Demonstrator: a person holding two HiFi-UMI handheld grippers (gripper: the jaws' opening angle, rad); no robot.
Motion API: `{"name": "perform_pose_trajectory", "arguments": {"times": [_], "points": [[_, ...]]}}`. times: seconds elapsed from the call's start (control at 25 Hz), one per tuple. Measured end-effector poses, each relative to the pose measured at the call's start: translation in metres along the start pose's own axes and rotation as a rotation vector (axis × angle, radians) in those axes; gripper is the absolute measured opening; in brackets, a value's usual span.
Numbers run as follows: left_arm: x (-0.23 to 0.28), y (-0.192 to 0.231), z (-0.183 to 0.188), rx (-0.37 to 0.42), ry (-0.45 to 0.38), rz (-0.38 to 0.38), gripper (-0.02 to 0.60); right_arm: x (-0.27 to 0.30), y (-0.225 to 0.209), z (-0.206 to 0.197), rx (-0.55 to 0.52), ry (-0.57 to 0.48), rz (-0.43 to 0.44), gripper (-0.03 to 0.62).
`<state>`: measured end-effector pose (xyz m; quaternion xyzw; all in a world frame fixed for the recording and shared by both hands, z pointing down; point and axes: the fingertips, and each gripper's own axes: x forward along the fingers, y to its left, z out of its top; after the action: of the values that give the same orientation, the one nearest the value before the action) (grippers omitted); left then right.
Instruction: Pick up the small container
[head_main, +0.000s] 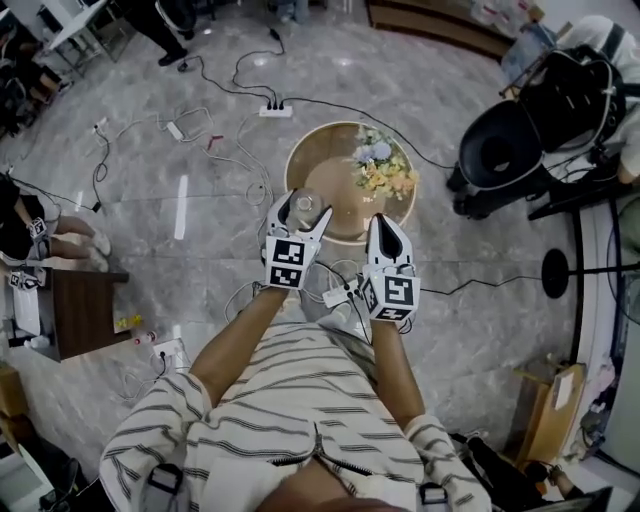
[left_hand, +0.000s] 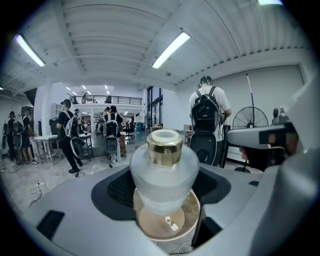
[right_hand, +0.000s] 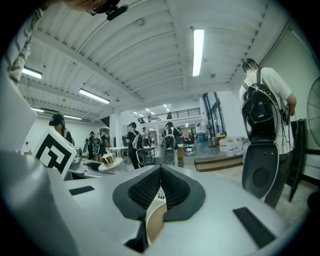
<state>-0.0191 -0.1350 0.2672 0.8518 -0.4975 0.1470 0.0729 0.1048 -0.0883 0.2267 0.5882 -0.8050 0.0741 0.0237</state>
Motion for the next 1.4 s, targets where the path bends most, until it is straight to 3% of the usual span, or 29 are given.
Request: {"name": "perform_pose_trajectory", "arguments": {"times": [0.36,0.72,1.4], "points": [[-0.018,-0.009,0.014,-0.008,-0.024,-0.009,0.324,-0.006,0.007,0.015,-0.042,-0.031,0.023,0.009],[-0.023,-0.010,0.036,-0.009,-0.076,-0.007,0.324,-0.001,-0.002,0.019,-0.016,-0.036,0.023,0.008],[-0.018,-0.011,0.033,-0.002,-0.078,-0.006,0.324,0.003,-0.010,0.012,0.008,-0.032,0.018,0.008]]}}
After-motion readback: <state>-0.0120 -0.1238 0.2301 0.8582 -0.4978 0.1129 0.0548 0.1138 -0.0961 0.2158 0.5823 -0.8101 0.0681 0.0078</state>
